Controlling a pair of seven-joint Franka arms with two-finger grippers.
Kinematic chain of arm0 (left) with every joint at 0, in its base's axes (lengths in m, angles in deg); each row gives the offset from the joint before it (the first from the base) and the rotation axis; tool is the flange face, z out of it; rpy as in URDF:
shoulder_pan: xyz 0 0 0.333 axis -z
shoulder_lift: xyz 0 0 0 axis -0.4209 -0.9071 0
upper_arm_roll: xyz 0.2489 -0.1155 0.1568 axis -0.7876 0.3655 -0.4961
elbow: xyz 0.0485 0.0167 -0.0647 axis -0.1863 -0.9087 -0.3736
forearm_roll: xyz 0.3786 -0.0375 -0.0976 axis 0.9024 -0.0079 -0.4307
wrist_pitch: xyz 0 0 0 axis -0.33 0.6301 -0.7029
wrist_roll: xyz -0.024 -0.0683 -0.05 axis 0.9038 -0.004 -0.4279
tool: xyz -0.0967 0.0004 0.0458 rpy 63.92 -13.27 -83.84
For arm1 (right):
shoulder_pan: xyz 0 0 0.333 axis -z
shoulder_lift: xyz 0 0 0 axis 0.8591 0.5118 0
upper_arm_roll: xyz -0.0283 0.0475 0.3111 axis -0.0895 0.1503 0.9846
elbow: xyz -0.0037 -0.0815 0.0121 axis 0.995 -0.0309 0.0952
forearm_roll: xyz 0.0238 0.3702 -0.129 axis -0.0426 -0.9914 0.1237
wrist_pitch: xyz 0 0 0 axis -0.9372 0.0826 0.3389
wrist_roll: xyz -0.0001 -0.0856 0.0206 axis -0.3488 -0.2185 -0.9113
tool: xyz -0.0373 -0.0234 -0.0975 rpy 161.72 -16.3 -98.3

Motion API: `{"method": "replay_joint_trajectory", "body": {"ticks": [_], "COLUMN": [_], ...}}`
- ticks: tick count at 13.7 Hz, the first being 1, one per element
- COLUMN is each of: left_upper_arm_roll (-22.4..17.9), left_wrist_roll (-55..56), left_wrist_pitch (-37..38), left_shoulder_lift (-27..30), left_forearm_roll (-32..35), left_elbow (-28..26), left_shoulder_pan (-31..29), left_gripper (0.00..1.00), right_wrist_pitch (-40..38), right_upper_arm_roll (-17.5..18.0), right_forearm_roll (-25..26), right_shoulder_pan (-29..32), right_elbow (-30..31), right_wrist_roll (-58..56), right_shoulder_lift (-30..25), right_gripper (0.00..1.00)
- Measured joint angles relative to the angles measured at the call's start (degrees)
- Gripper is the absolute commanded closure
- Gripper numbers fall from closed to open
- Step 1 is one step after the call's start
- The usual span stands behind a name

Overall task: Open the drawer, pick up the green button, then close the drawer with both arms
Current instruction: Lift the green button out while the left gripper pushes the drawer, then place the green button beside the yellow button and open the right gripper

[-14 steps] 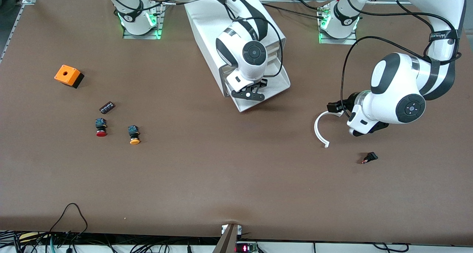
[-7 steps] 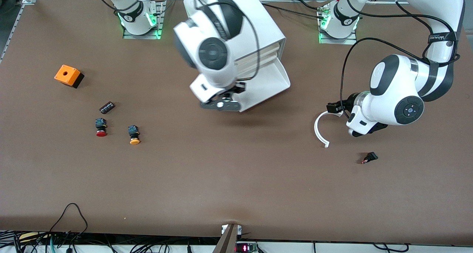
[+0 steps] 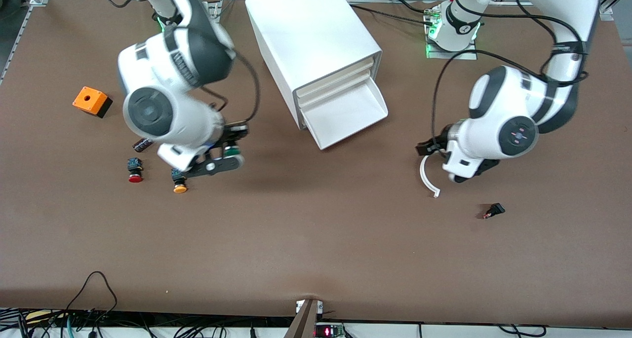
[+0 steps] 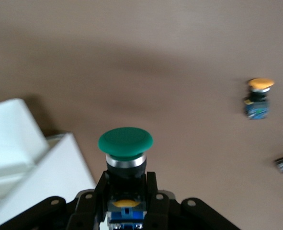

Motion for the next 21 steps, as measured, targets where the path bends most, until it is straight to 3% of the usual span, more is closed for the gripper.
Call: {"method": "replay_joint_trajectory", "body": {"ticks": [4, 6, 9, 11, 14, 17, 18, 20, 21], "left_upper_arm_roll": [0.45, 0.49, 0.52, 0.55, 0.59, 1.99, 2.51, 2.88, 2.9], "left_wrist_roll": [6.33, 8.46, 12.12, 14.13, 16.2, 19.12, 20.41, 22.47, 23.06], "left_wrist_pitch": [-9.99, -15.01, -22.18, -27.57, -37.2, -39.95, -39.85, -38.77, -37.92], "left_shoulder_lift": [-2.08, -2.74, -2.88, -2.88, -2.82, -2.79, -2.76, -2.72, -2.69], "left_forearm_roll": [3.64, 5.26, 9.52, 10.23, 10.24, 10.24, 10.25, 10.25, 10.26], "left_elbow": [-1.82, -3.42, -7.0, -10.3, -16.65, -19.87, -20.09, -20.25, -20.29], "left_shoulder_pan": [6.73, 9.11, 10.31, 11.17, 12.49, 13.02, 13.68, 15.78, 16.69], "left_gripper": [0.0, 0.0, 0.0, 0.0, 0.0, 0.0, 0.0, 0.0, 0.0], "right_wrist_pitch": [13.38, 21.65, 30.57, 34.17, 38.02, 39.34, 39.8, 40.53, 40.64], "right_upper_arm_roll": [-9.62, -12.56, -13.06, -13.04, -13.01, -13.01, -13.01, -13.01, -13.0], "right_forearm_roll": [0.05, 0.04, -0.47, -3.42, -7.14, -8.39, -9.06, -9.58, -9.66], "right_shoulder_pan": [0.3, 0.99, 4.19, 5.73, 6.04, 6.08, 6.13, 6.36, 6.47], "right_elbow": [15.15, 21.03, 25.51, 25.96, 25.93, 25.91, 25.92, 25.92, 25.92], "right_wrist_roll": [-18.58, -25.42, -30.86, -33.39, -34.86, -34.94, -34.98, -35.01, -35.03], "right_shoulder_lift": [-1.83, -1.66, 0.76, 3.64, 7.86, 10.13, 10.67, 11.54, 11.7], "right_gripper": [1.0, 1.0, 1.0, 1.0, 1.0, 0.97, 0.77, 0.11, 0.01]}}
